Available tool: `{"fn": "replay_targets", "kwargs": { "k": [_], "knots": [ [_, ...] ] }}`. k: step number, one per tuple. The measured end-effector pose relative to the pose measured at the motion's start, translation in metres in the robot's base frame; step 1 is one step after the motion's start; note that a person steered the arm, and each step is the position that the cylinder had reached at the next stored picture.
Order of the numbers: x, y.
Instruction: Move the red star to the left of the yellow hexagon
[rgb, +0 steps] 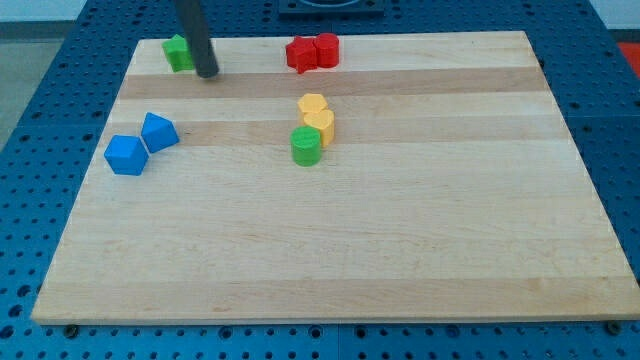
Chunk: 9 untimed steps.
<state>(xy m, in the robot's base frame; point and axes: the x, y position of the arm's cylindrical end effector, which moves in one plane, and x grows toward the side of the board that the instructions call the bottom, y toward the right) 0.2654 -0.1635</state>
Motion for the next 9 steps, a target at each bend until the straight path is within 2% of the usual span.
{"fn": "replay_targets", "kwargs": {
  "k": [1, 4, 7, 9],
  "knots": [
    [-0.001, 0.033],
    [-0.017, 0.038],
    [-0.072, 0.049],
    [-0.073, 0.109]
  ]
}}
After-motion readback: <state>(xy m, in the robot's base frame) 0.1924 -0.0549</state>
